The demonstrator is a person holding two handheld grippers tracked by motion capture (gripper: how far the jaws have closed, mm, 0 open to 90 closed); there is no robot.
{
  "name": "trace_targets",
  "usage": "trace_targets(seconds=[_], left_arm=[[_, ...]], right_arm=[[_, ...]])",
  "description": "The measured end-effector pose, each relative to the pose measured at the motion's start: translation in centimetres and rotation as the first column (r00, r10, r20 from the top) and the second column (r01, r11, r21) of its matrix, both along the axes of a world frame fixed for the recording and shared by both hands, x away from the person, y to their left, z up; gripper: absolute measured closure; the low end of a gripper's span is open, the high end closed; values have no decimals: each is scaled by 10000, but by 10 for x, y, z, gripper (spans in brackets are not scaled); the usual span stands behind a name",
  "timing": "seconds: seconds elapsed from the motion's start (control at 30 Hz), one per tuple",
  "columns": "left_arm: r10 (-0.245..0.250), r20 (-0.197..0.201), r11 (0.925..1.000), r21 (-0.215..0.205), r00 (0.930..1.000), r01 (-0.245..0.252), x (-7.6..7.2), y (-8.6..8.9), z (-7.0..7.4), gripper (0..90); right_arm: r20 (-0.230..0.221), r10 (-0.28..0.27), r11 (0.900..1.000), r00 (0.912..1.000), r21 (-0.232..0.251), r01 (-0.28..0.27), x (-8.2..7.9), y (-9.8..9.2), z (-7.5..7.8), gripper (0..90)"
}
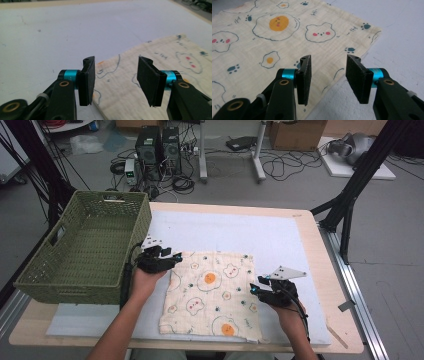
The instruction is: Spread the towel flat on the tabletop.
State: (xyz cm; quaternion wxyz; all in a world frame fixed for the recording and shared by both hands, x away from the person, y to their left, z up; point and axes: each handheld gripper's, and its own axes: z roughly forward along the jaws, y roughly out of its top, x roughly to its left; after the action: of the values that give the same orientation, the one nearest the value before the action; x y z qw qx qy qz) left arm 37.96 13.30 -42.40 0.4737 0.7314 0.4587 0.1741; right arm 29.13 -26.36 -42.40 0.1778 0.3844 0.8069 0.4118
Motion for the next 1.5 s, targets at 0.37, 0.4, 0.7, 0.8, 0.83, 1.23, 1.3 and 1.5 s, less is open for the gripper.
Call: trace_targets(seconds=[0.37,0.4,0.7,0.8,0.83,1.23,1.3,1.5], left_arm=[[442,-376,9908,1299,9983,-390,28,-7,-27,579],[330,-344,9898,1400,9989,-278,27,-9,-27,620],[376,-291,9839,1757,9989,-319,30,-11,-27,851],[626,-443,9895,1335,9971,-562,33,-7,-27,851],[642,-466,9901,1282,9968,-578,33,-6,-27,851],[1060,-110,9873,1203,9943,-1039,45,-6,-23,858],[1259,183,9869,995,9919,-1271,45,-6,-20,858],[1501,903,9846,764,9845,-1571,47,-7,-21,846]], right_arm=[[-104,-328,9991,9994,-263,325,21,-6,-4,545],[-106,-369,9989,9993,-283,366,26,-6,-4,539],[-232,-1017,9918,9945,-802,996,79,6,-6,490],[-310,-1557,9856,9873,-714,1531,98,10,-7,502],[-373,-1626,9842,9860,-771,1594,104,12,-9,508],[68,-1500,9656,9887,-2137,1480,131,28,-13,877],[238,-1685,9646,9854,-2019,1698,134,26,-9,877],[1328,-1965,9526,9715,-2087,2213,135,29,-5,870]])
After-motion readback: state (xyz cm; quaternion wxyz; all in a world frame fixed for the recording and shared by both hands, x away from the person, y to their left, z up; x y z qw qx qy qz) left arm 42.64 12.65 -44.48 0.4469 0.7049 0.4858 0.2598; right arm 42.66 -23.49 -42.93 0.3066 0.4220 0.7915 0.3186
